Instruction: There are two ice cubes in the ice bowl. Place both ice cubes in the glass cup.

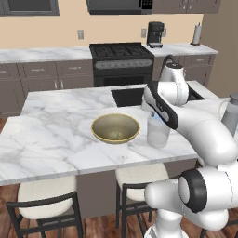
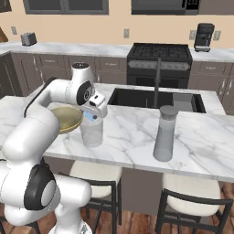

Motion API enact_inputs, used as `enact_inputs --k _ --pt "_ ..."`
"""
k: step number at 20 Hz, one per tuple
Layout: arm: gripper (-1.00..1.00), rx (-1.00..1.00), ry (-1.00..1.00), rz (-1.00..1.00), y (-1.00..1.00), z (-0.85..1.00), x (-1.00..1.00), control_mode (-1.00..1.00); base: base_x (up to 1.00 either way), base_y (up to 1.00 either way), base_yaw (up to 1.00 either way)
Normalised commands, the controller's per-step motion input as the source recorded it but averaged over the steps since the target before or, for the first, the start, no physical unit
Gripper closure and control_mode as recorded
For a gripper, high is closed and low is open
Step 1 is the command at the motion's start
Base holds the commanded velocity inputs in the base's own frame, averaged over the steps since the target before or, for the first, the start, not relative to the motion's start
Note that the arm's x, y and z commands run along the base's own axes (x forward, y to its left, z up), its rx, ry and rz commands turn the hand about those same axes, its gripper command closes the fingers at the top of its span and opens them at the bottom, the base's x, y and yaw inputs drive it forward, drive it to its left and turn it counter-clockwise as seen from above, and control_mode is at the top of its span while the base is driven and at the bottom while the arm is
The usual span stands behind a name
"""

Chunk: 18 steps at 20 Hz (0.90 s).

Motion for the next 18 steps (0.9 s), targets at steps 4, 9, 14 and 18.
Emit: enact_inputs --k 4,9,14,18 --pt "-1.0 0.0 0.0 0.0 0.0 0.02 0.0 -1.0 0.0 0.0 0.0" --pt "-1.0 0.0 0.0 0.0 0.0 0.07 0.0 -1.0 0.0 0.0 0.0" --pt "-1.0 0.0 -0.01 0.0 0.0 0.2 -0.05 -1.0 0.0 0.0 0.0" --pt "-1.0 0.0 -0.02 0.0 0.47 0.49 -0.4 -1.0 0.0 0.0 0.0"
